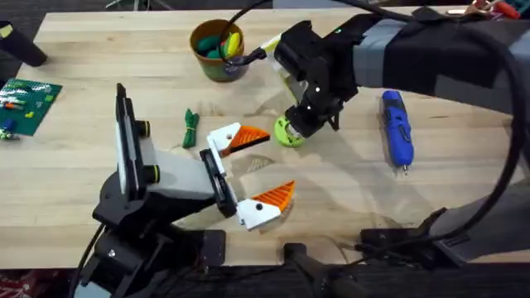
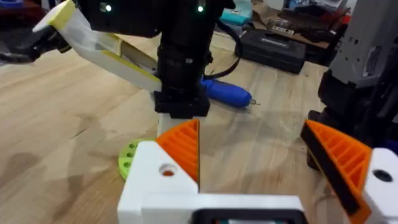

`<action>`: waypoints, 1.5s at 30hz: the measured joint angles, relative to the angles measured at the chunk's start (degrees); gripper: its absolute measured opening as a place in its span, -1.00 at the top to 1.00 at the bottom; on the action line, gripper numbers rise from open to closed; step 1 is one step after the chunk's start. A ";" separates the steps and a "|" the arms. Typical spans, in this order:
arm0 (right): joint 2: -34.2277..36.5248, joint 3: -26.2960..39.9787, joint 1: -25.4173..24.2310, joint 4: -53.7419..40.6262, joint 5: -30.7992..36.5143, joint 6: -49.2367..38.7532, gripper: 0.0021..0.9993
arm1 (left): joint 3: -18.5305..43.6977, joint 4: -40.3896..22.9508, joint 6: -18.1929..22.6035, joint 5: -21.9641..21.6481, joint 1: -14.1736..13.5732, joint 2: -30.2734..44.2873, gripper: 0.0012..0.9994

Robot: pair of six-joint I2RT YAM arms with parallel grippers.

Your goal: Pick up the gripper from the table and insert it into the empty holder that is missing its gripper. Then pick up a screw, insert it into the mounting hole, and use the screwdriver to tighten it. Finally, clean up the table by picking up the vegetable and placing it into the bucket.

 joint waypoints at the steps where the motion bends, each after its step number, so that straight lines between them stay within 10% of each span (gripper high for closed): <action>1: 0.00 0.00 0.00 0.00 0.00 0.00 0.99 | 0.00 0.00 0.00 0.00 0.00 -0.02 -0.98; 17: -0.82 1.42 0.00 -5.75 -0.04 0.00 0.99 | 0.00 0.00 0.00 -0.02 0.00 -0.02 -0.98; 34: -5.15 37.70 0.46 -30.21 -0.05 0.00 0.99 | 0.00 0.00 0.00 -0.10 0.00 -0.02 -0.98; 45: -5.31 43.63 11.20 -32.11 -0.04 -1.12 0.99 | 0.00 0.00 0.00 -0.13 0.00 -0.02 -0.98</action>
